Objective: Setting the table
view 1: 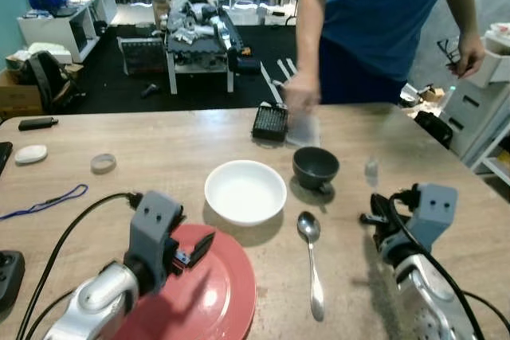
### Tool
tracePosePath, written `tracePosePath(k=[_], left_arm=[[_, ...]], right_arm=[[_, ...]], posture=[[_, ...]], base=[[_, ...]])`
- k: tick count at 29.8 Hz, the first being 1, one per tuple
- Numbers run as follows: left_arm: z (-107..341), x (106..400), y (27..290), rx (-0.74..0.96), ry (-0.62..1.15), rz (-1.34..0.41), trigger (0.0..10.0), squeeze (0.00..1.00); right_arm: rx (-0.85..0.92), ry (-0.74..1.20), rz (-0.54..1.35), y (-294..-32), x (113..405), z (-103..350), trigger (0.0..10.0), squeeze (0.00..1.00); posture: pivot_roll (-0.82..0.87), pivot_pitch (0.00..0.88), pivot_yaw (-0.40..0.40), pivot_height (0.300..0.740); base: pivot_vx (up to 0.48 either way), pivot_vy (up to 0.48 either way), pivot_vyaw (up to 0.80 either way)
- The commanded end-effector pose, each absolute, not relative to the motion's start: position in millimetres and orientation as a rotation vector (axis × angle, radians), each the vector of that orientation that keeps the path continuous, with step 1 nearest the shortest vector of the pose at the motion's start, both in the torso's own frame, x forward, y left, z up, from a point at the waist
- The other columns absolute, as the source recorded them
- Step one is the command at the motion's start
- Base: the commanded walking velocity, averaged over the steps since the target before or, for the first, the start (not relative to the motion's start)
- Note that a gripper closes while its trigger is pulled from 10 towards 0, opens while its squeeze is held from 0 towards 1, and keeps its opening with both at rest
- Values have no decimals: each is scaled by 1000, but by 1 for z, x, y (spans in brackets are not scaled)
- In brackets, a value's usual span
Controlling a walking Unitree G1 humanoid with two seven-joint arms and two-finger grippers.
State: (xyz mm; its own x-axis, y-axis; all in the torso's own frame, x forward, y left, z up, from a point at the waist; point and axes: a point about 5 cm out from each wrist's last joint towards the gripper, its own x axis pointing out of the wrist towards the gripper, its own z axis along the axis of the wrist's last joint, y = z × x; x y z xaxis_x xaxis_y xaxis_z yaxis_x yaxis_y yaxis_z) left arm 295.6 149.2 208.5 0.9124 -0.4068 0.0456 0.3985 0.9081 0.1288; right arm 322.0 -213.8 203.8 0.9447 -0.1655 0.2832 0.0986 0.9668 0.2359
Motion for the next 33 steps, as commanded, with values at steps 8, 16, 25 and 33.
tracePosePath(k=[8, 16, 25, 33], left_arm=[[214, 306, 139, 120, -98, -327, 10000, 0], [206, 307, 136, 134, -86, -304, 10000, 0], [204, 307, 132, 152, -87, -306, 10000, 0], [201, 307, 130, 151, -85, -312, 10000, 0]], right_arm=[[198, -369, -201, -210, 318, 205, 10000, 0], [198, -344, -217, -208, 322, 198, 10000, 0], [198, -335, -236, -210, 325, 195, 10000, 0], [193, -334, -251, -213, 325, 193, 10000, 0]], posture=[[66, 122, 84, 740], [72, 118, 80, 740], [70, 119, 80, 740], [68, 119, 82, 740]], base=[[0, 0, 0], [0, 0, 0], [0, 0, -800], [0, 0, -800]])
